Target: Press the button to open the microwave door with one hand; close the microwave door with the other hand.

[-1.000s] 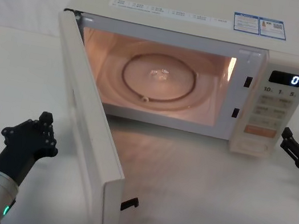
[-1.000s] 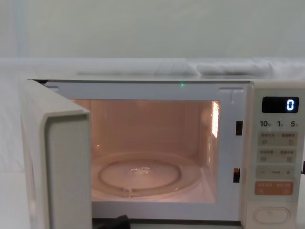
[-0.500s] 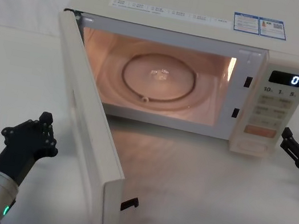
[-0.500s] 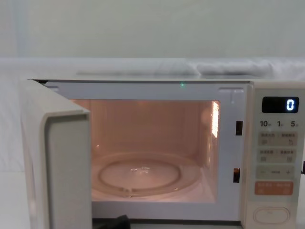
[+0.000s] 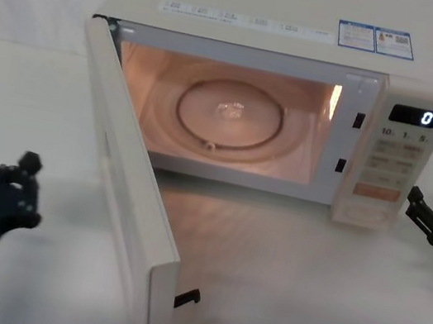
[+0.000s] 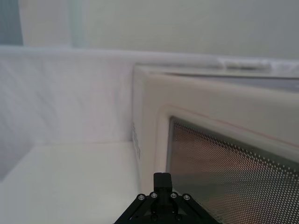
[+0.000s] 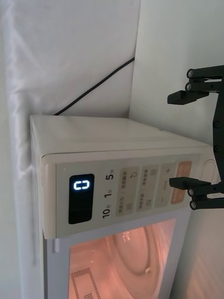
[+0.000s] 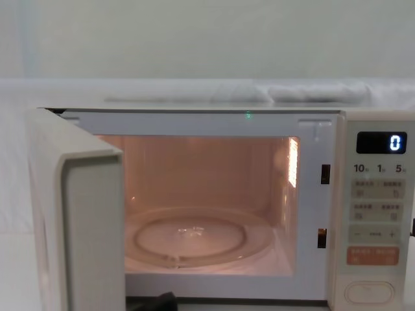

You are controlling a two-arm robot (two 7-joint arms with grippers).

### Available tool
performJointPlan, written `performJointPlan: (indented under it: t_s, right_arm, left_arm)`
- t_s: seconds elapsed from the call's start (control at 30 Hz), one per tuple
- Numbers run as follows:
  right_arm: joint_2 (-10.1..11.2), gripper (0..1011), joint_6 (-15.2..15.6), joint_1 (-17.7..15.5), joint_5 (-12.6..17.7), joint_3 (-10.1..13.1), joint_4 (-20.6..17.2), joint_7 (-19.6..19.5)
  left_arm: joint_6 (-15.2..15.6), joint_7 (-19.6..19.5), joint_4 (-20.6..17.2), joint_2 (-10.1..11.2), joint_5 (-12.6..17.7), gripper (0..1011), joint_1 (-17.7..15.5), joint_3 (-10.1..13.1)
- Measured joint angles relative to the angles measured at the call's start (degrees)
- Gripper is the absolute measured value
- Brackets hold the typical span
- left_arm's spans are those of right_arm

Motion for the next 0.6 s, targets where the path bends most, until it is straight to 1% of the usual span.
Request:
performJointPlan:
  t_s: [0.07,0.1,0.13,0.17,0.23,0.27,0.33,0.37,0.43,0.47,0.6]
  right_arm:
    - [0.0,1002,0.0,0.0,0.0,0.0,0.0,0.0]
    - [0.0,1002,0.0,0.0,0.0,0.0,0.0,0.0]
    - [0.0,1002,0.0,0.0,0.0,0.0,0.0,0.0]
    - [0.0,1002,0.0,0.0,0.0,0.0,0.0,0.0]
    - [0.0,1002,0.0,0.0,0.0,0.0,0.0,0.0]
    - [0.0,1002,0.0,0.0,0.0,0.0,0.0,0.0]
    - [0.0,1002,0.0,0.0,0.0,0.0,0.0,0.0]
    - [0.0,1002,0.0,0.0,0.0,0.0,0.0,0.0]
    - [0.0,1002,0.0,0.0,0.0,0.0,0.0,0.0]
    - [0.0,1002,0.0,0.0,0.0,0.0,0.0,0.0]
    - [0.0,1002,0.0,0.0,0.0,0.0,0.0,0.0]
  left_arm:
    - [-0.17,-0.86,-1.03,0.63,-0.69,0,1.06,-1.47]
    - [-0.31,-1.58,-1.82,1.22,-1.19,0,1.95,-2.75]
    - [-0.31,-1.58,-1.82,1.22,-1.19,0,1.95,-2.75]
    - [-0.47,-2.24,-2.62,1.75,-1.58,0,2.72,-4.1]
    - [-0.57,-2.91,-3.24,2.28,-1.85,0,3.39,-5.19]
    - [-0.58,-3.46,-3.72,2.83,-2.05,0,3.92,-6.26]
    - [-0.57,-4.07,-4.17,3.42,-2.22,0,4.27,-7.12]
    - [-0.45,-4.88,-4.54,4.08,-2.47,0,4.48,-7.8]
    - [-0.27,-5.56,-4.88,4.73,-2.72,0,4.51,-8.27]
    - [0.15,-6.25,-5.2,5.39,-2.99,0,4.39,-8.5]
    - [1.17,-7.87,-5.81,6.96,-4.04,0,3.62,-8.63]
